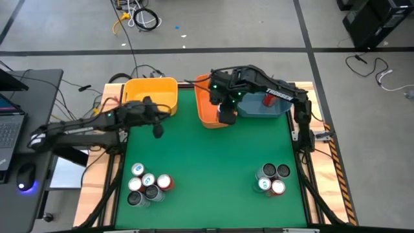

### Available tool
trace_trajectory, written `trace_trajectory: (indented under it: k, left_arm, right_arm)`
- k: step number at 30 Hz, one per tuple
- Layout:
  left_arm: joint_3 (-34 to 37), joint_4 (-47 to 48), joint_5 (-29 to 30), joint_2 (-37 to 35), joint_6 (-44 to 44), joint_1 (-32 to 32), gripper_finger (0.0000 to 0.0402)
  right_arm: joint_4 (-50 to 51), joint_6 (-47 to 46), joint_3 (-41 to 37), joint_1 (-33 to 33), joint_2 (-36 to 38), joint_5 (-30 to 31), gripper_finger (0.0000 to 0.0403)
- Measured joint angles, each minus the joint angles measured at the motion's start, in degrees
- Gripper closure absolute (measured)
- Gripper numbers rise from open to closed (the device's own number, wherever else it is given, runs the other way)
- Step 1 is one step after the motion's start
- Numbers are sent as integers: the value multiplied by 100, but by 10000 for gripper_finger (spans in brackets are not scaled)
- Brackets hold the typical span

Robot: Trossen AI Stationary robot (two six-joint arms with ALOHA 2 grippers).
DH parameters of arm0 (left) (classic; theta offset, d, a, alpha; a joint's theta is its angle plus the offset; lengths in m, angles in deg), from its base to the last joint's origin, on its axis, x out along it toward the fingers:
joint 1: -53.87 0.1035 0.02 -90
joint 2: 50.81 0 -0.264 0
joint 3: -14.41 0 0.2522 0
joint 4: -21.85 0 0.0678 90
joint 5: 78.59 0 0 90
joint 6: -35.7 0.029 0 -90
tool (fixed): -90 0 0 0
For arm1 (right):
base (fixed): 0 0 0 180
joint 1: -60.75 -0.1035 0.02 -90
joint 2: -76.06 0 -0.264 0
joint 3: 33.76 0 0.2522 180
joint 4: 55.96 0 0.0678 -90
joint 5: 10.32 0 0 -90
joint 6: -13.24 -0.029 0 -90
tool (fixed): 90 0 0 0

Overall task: Sort soda cans
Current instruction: Put the white blue soda can into the yellow bin

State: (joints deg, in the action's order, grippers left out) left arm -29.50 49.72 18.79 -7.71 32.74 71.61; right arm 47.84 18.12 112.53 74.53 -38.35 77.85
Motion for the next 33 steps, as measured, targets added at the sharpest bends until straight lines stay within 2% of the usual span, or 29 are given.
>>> trace_trajectory:
  k: [3, 5, 12, 17, 24, 28, 33]
  left_arm:
    - [-458, 258, 366, 646, -46, 0, 387]
    - [-729, 475, 402, 961, -40, 0, 387]
    - [-1179, 1041, 480, 1262, -50, 10, 387]
    - [-1257, 1292, 555, 1251, -379, 150, 387]
    - [-1257, 1378, 557, 1251, -377, 326, 387]
    - [-1257, 1353, 554, 1251, -410, 399, 386]
    - [-1257, 1357, 552, 1251, -197, 402, 385]
  right_arm:
    - [-2, 240, 0, -83, -7, 48, 372]
    - [-1, 375, 0, -109, -7, 49, 394]
    - [-233, 722, -43, -129, -7, -30, 400]
    - [-882, 1023, -540, -127, -11, -275, 402]
    - [-2341, 1283, -1766, -122, 150, -638, 402]
    - [-3706, 1289, -2870, -129, 757, -701, 403]
    - [-5763, 1140, -4720, -127, 1787, -725, 403]
